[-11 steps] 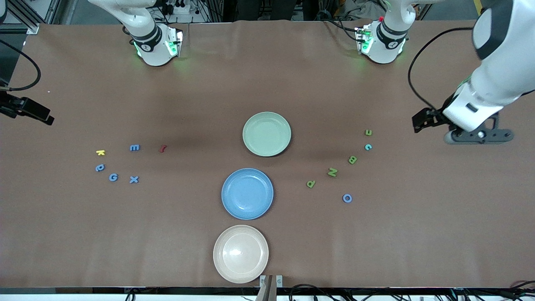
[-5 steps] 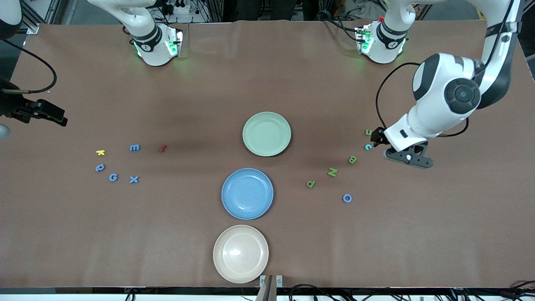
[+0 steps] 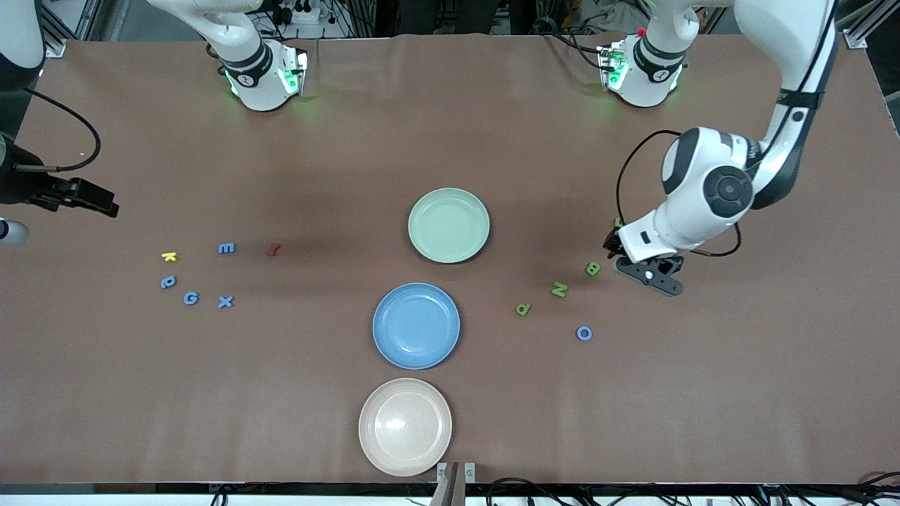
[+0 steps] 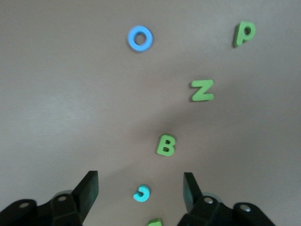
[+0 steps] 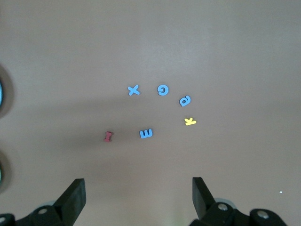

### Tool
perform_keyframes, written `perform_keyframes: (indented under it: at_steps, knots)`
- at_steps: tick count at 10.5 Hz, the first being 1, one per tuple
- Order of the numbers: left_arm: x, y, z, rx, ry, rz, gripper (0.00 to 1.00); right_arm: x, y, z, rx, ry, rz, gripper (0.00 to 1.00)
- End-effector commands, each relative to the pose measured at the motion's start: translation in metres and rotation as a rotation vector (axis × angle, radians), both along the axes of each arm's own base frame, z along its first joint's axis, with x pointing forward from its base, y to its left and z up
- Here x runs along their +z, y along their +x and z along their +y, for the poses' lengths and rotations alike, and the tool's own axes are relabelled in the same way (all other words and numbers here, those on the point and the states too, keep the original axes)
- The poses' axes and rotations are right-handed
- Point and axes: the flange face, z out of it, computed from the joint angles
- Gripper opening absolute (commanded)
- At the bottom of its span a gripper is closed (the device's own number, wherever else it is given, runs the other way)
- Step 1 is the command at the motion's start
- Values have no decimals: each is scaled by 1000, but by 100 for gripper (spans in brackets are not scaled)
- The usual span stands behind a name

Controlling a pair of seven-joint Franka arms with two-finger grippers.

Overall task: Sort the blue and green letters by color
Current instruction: 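Reach the left gripper to the green B while the right gripper reaches the blue E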

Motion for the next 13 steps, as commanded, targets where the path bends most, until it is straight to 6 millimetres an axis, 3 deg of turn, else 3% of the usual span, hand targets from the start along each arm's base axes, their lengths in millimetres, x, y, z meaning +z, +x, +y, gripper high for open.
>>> perform_keyframes:
  at_steps: [1, 2, 5, 9, 13]
  knots:
    - [-25, -17, -11, -93, 13, -18, 68, -10, 2, -3, 34, 21, 9, 100]
    - [-34, -17, -13, -102, 10, -28, 68, -26, 0, 3, 59, 70, 34, 100]
    - [-64, -17, -21, -113, -7, -28, 67, -90, -5, -19, -10, 123, 14, 100]
    - [-90, -22, -22, -112, -22, -29, 65, -183, -22, -34, -184, 97, -30, 100]
    - [-105, -26, -22, -117, -26, -30, 64, -220, -36, -18, -652, 32, 48, 100]
